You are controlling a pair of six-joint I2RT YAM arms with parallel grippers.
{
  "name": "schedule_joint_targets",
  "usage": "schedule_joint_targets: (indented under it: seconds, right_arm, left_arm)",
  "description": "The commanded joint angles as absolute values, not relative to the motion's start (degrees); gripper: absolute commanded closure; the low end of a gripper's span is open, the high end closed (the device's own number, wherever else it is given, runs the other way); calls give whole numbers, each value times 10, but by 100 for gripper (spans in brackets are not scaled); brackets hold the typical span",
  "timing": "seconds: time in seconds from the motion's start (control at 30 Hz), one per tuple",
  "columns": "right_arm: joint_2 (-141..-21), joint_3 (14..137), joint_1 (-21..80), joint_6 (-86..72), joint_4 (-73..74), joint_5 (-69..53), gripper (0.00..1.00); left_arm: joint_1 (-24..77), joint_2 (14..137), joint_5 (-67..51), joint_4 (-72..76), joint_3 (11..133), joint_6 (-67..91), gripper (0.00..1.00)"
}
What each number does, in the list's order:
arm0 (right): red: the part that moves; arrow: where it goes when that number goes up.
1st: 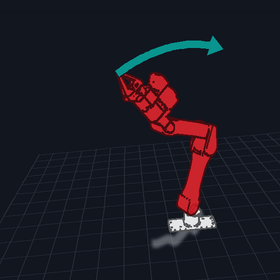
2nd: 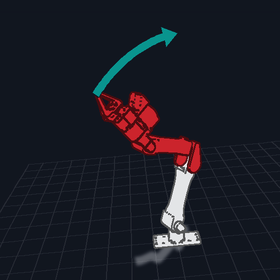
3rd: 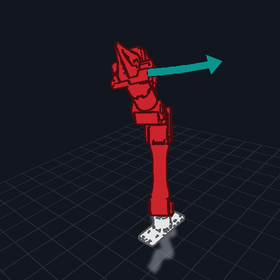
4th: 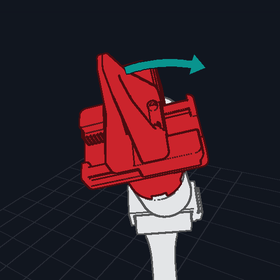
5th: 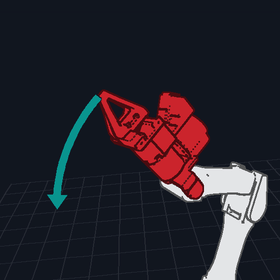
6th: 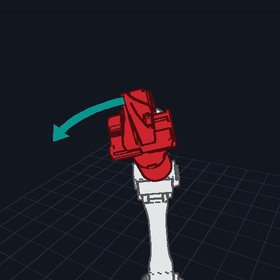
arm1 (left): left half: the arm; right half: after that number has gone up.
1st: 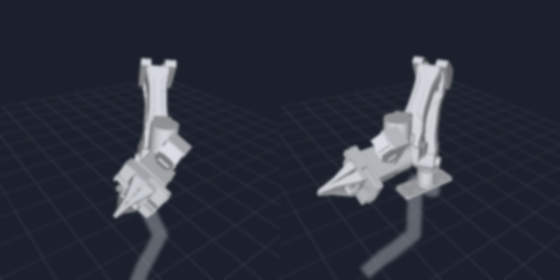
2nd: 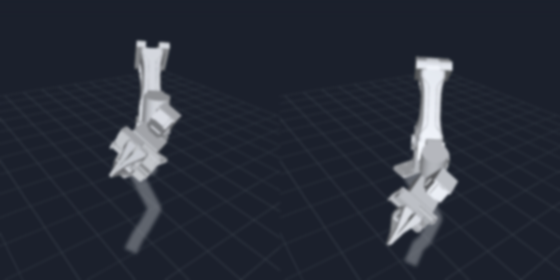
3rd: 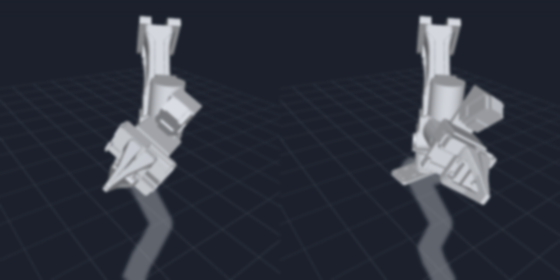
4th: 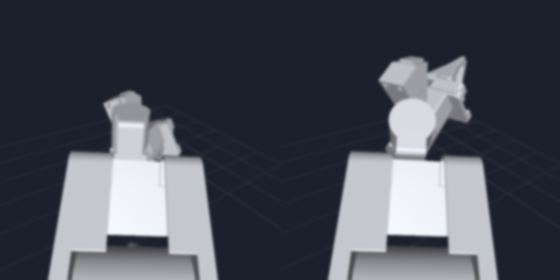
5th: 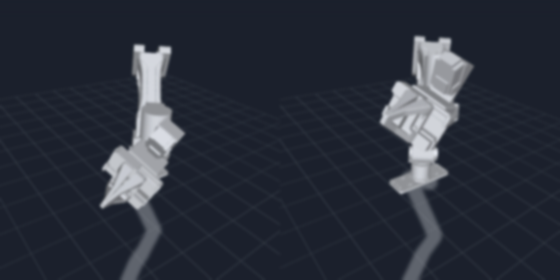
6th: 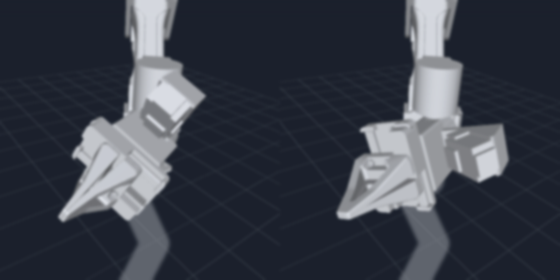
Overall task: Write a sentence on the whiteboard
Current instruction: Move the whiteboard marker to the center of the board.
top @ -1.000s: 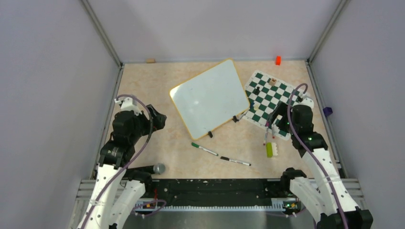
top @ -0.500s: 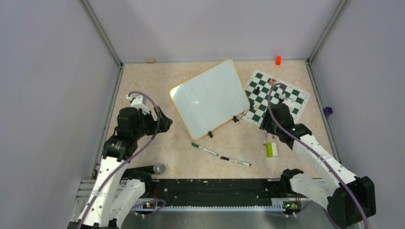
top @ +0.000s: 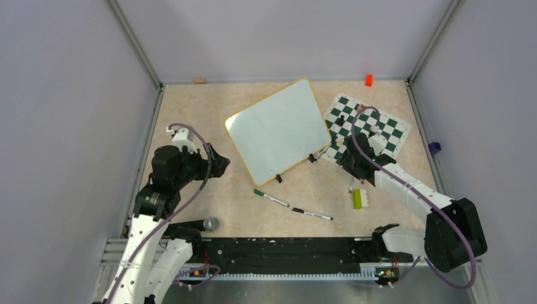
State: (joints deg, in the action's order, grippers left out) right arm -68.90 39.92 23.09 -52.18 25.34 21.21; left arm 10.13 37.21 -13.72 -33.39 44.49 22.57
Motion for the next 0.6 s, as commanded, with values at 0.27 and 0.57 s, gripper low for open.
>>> schedule_joint_targets:
  seconds: [0.27,0.57]
  right_arm:
    - [-813,476,241,-703,156,164,51]
    - [-891,536,254,-721,178,185,57]
  left_arm:
    - [99,340,-143,-300,429,232,14]
    - [99,333,-142,-299,429,233,14]
